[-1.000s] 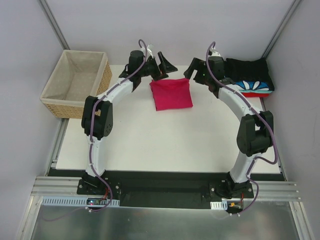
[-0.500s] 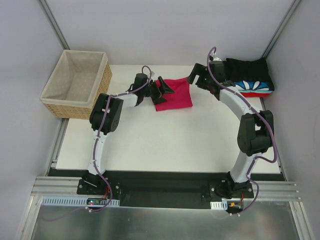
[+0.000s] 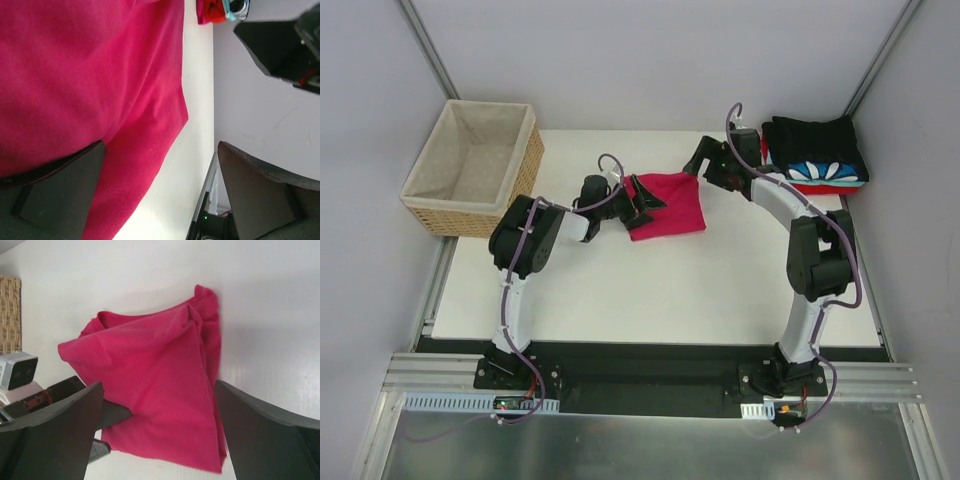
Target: Fold and stack the t-shirts
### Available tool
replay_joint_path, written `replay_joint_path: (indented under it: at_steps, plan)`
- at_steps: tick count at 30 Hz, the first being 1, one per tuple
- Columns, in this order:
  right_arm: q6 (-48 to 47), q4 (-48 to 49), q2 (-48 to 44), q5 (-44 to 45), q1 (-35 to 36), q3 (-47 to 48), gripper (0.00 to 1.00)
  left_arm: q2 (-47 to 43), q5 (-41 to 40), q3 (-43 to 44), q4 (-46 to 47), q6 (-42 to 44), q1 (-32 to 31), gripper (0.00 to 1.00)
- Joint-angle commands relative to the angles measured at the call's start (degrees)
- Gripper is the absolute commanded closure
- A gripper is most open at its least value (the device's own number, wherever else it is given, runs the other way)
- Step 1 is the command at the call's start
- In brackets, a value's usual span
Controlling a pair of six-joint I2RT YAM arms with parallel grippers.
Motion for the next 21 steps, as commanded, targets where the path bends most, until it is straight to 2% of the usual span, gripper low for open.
replay_joint_path:
  at_steps: [1,10,15,21]
  plan:
    - [3.67,2.50,0.55,-4.80,1.73,1.67,0.03,-0.44,-0.60,-8.48,-3.96,1.07,-1.54,0.01]
    - [4.64,4.79,-7.35,-3.67,5.52,-8.17,0.03,-9.93,-2.01,-20.87,-2.54,2.56,-5.49,0.01]
    - [2.53,1.03,-16.30,-1.47,6.75,-15.82,0.03,-19.51,-4.99,-32.54,-2.19,2.65,-8.65,0.01]
    - [2.18,-2.50,-25.37,0.20,7.98,-21.71,0.03,-27.95,-8.60,-41.88,-1.66,1.16,-15.24,0.01]
